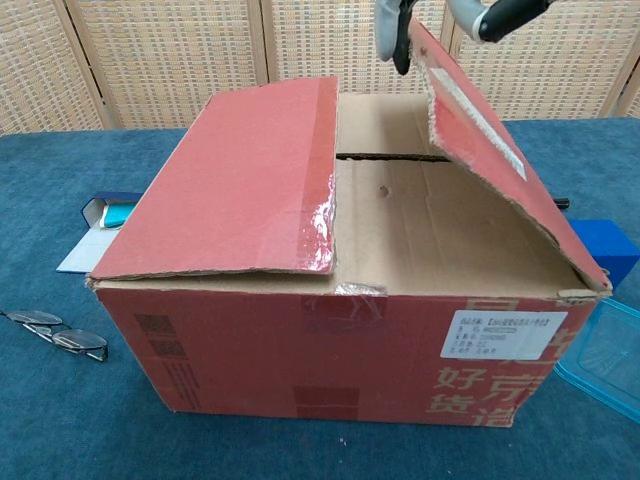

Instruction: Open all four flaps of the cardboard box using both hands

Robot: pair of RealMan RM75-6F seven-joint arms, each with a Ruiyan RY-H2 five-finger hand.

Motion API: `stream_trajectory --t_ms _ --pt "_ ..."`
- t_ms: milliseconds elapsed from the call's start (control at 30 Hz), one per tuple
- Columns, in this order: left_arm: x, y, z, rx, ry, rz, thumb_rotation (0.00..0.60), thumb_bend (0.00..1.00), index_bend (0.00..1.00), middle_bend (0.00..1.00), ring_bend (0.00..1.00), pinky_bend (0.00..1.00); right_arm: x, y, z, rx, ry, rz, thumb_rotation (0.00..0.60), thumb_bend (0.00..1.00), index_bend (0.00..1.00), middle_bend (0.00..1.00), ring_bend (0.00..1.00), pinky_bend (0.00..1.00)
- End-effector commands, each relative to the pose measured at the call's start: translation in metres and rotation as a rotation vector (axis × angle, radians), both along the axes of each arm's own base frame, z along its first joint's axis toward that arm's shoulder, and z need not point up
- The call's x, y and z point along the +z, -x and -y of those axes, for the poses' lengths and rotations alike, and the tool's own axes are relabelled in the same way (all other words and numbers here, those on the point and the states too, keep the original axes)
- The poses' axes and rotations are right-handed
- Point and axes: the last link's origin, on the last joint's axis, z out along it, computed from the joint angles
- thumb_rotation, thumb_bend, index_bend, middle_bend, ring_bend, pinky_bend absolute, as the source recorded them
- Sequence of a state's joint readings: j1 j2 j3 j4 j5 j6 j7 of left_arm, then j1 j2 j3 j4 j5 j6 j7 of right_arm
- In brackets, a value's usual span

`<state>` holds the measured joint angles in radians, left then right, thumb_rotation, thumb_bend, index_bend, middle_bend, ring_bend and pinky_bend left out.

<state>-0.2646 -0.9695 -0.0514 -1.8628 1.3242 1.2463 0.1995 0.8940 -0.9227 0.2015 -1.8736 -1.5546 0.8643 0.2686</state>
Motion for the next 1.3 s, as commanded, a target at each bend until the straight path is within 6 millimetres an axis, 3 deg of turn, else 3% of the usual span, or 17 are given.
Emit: stream_trajectory --t_ms 33,667,1300 --pt "0.000 0.000 0.000 0.001 0.001 -0.001 0.513 0.38 0.18 0.00 0.00 0.00 0.008 0.004 0.002 -0.013 0.021 -0.015 0.600 1.00 0.40 0.45 0.08 0.00" --pt "0.000 -0.005 -0.001 -0.012 -0.001 -0.007 0.513 0.38 0.18 0.00 0.00 0.00 0.064 0.029 0.011 -0.081 0.170 -0.074 0.600 1.00 0.40 0.45 0.09 0.00" --pt "0.001 -0.004 0.000 -0.011 -0.003 -0.008 0.513 0.38 0.18 0.00 0.00 0.00 0.090 0.061 0.011 -0.159 0.234 -0.123 0.600 1.00 0.40 0.45 0.09 0.00"
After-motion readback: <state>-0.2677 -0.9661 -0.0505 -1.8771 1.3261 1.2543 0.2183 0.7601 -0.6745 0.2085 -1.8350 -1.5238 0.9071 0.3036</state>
